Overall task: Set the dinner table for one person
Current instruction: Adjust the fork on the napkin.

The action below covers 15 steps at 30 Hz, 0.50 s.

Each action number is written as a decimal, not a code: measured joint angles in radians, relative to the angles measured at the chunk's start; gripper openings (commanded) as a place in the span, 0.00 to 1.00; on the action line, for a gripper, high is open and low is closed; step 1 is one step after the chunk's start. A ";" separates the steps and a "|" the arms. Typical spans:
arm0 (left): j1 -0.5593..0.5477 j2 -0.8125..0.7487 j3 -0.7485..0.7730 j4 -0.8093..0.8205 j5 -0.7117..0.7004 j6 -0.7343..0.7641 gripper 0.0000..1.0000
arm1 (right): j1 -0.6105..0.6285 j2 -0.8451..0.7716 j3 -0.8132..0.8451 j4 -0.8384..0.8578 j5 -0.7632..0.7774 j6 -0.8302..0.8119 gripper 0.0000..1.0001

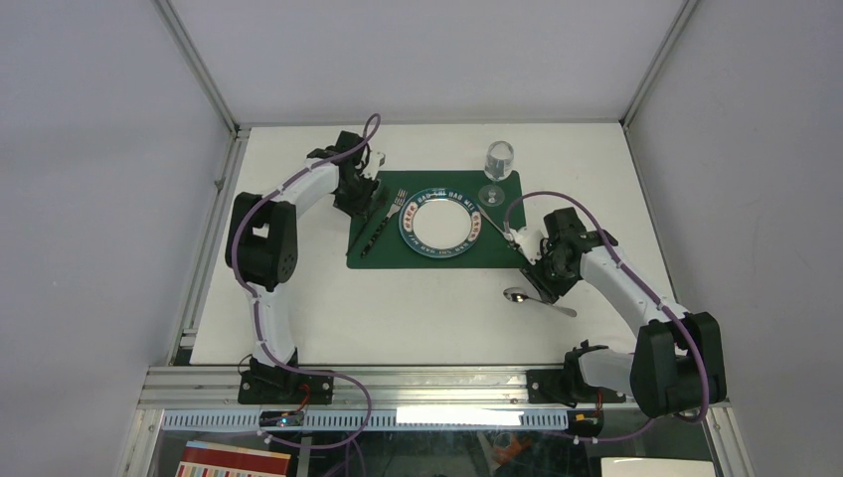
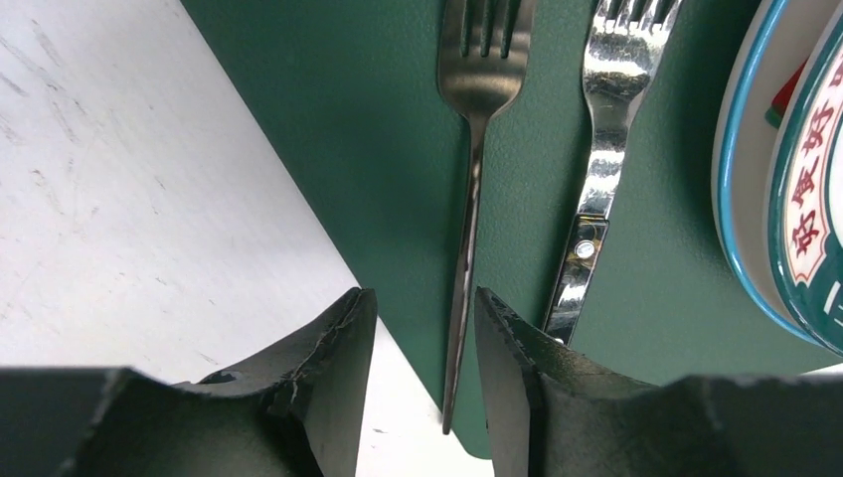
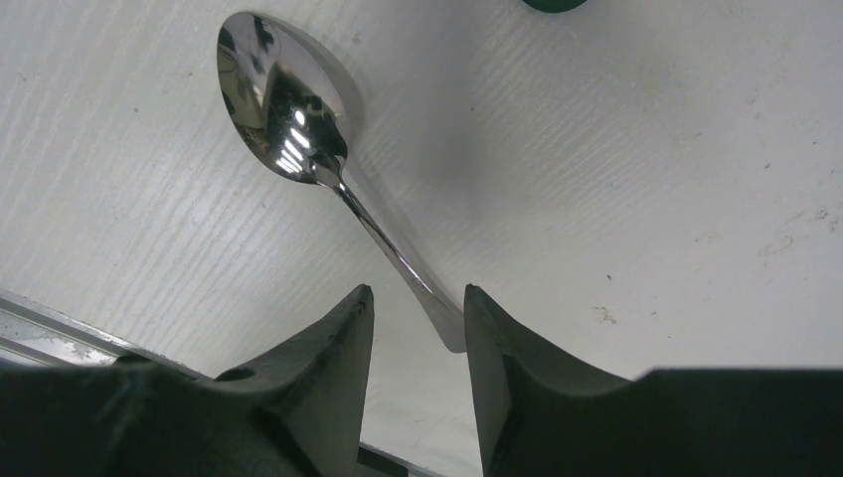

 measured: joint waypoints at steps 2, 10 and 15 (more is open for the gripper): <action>0.000 0.000 -0.007 0.001 0.011 0.000 0.42 | 0.000 0.000 0.000 0.000 0.000 0.000 0.41; -0.004 0.030 -0.010 0.014 0.043 0.000 0.41 | 0.000 -0.001 0.000 0.000 0.003 0.000 0.41; -0.026 0.046 -0.010 0.014 0.045 0.000 0.41 | 0.000 -0.010 -0.001 0.000 0.004 0.000 0.41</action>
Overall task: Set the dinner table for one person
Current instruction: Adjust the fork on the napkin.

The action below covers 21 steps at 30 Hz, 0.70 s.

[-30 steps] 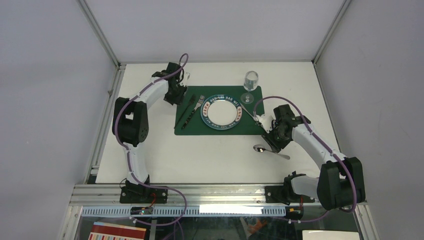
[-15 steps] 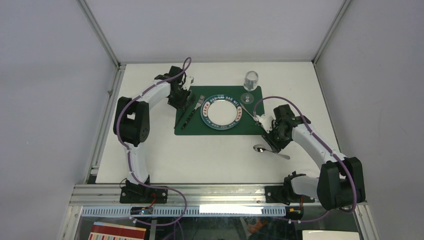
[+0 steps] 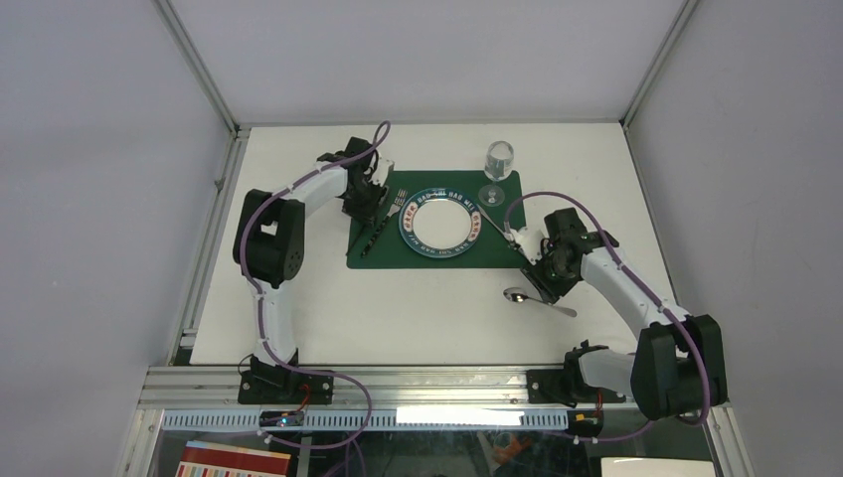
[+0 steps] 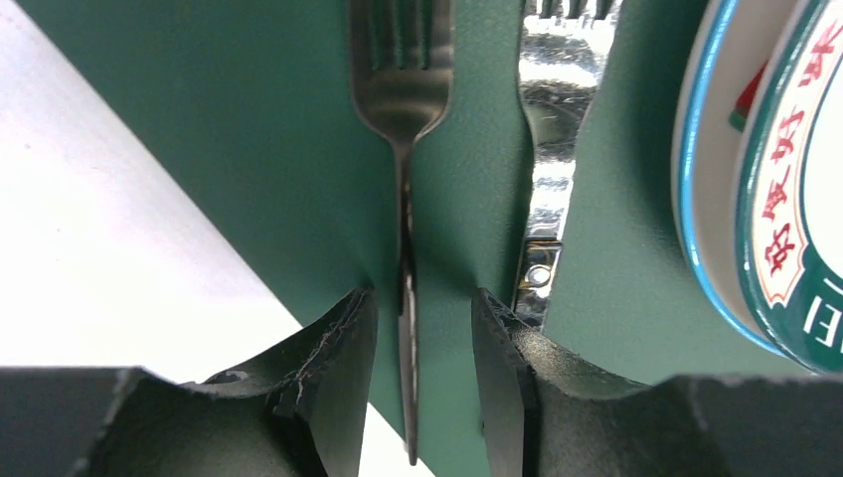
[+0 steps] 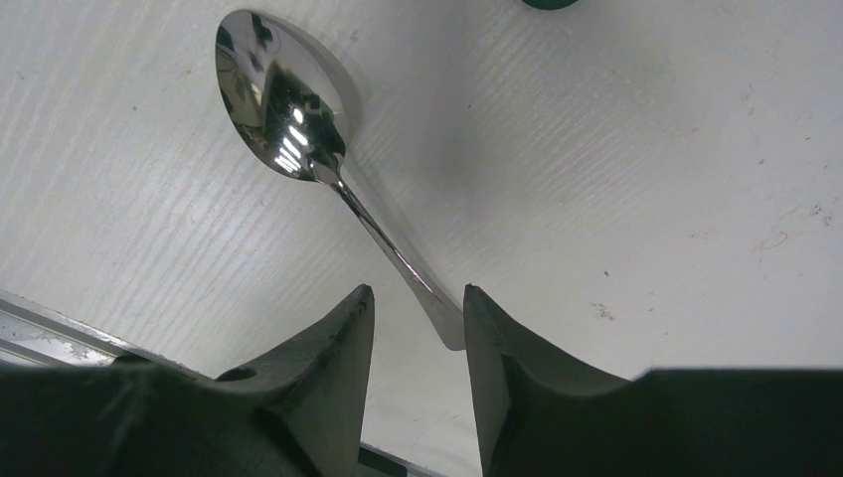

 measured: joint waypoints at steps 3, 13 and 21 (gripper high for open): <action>-0.014 0.002 0.000 0.002 0.000 0.000 0.38 | 0.000 -0.003 -0.004 0.000 0.000 0.000 0.41; -0.018 0.032 0.041 -0.029 -0.025 -0.002 0.15 | 0.000 -0.013 -0.018 0.005 0.007 0.000 0.39; -0.020 0.074 0.114 -0.085 -0.036 -0.017 0.10 | 0.000 -0.020 -0.018 0.006 0.007 0.000 0.39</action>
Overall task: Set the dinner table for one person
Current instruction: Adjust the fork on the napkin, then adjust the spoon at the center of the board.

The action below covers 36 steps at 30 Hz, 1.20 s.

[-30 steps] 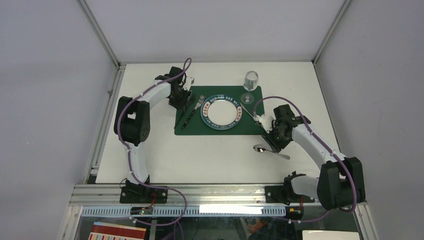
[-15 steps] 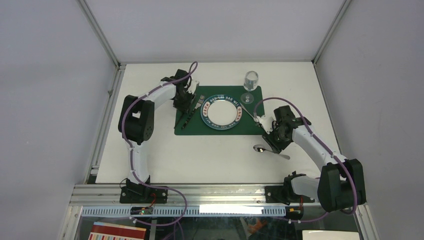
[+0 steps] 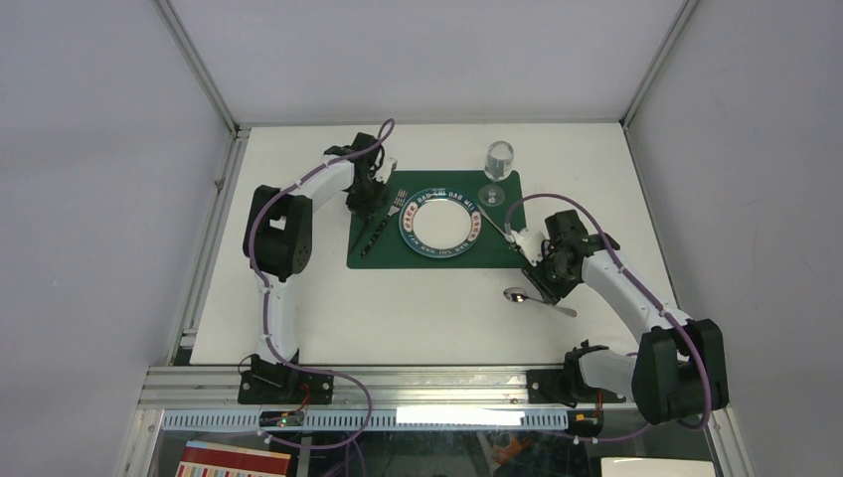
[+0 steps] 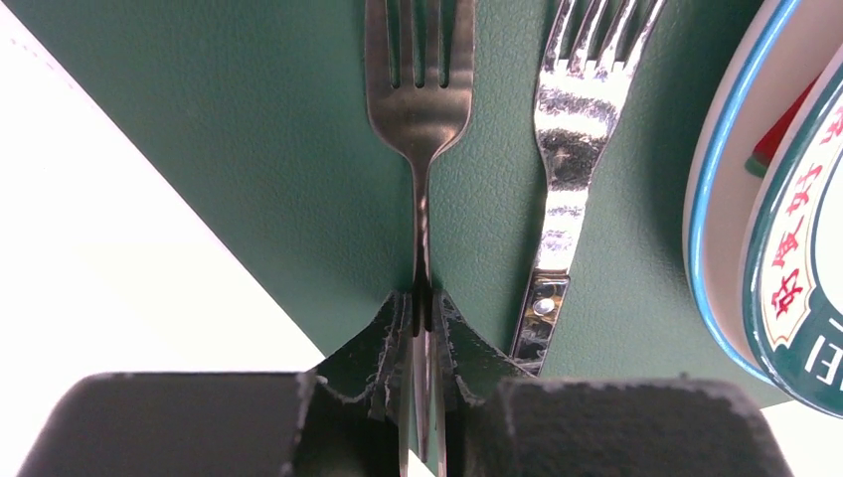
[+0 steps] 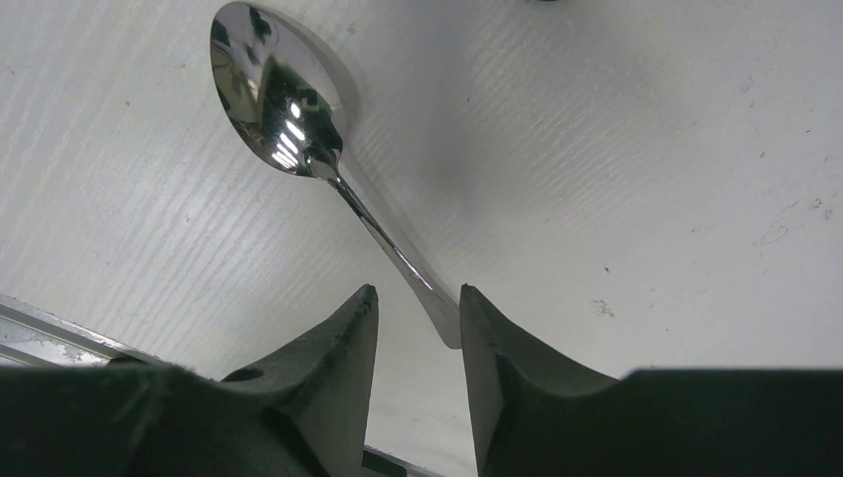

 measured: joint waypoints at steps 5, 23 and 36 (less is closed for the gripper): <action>-0.008 0.025 0.043 -0.029 -0.002 -0.015 0.10 | 0.000 -0.003 0.000 -0.001 0.002 0.000 0.38; -0.026 0.021 0.058 -0.024 -0.041 -0.047 0.36 | 0.000 -0.024 0.000 -0.001 0.018 0.000 0.44; -0.026 -0.328 0.053 -0.067 -0.045 -0.046 0.45 | -0.004 0.097 0.010 0.029 -0.011 -0.011 0.46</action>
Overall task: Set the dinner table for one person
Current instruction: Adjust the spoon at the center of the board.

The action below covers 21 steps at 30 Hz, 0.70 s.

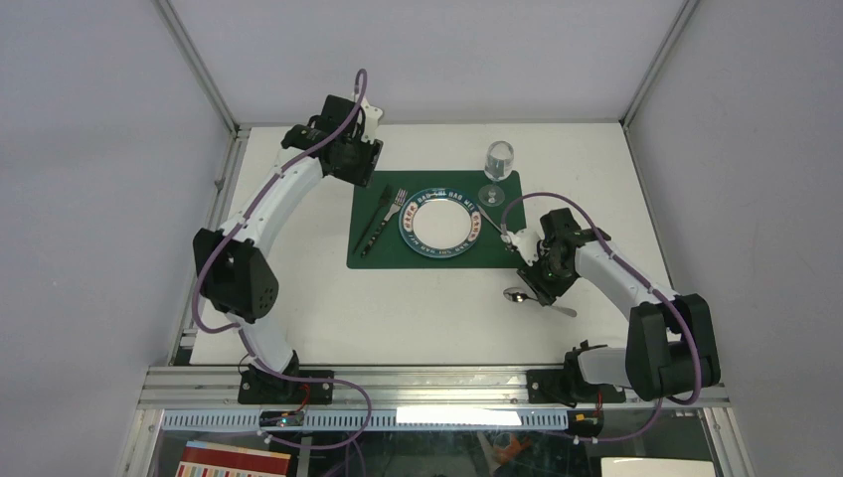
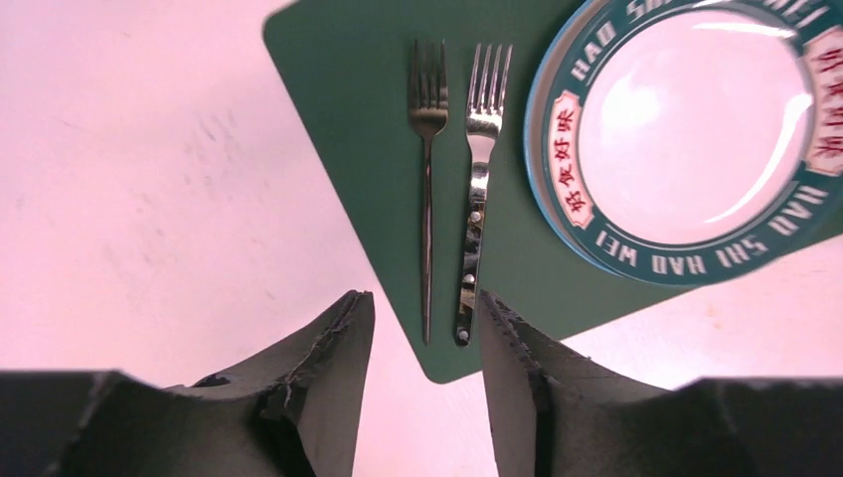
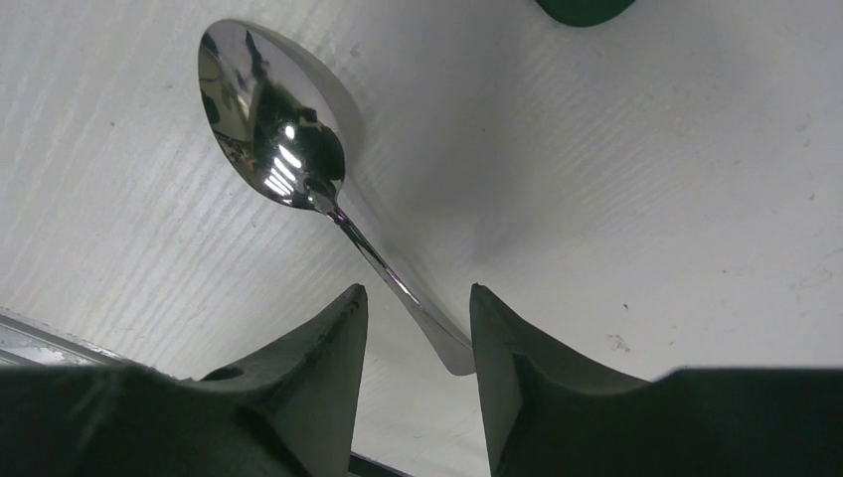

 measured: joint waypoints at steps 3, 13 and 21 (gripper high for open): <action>0.000 -0.093 0.000 -0.006 -0.003 0.001 0.50 | 0.000 0.024 0.000 0.005 -0.021 -0.006 0.46; 0.030 -0.190 -0.003 -0.026 -0.014 0.008 0.52 | 0.000 0.077 0.000 0.008 -0.055 -0.050 0.34; 0.035 -0.190 -0.014 -0.031 -0.036 0.009 0.52 | 0.000 0.079 -0.017 0.034 -0.055 -0.066 0.13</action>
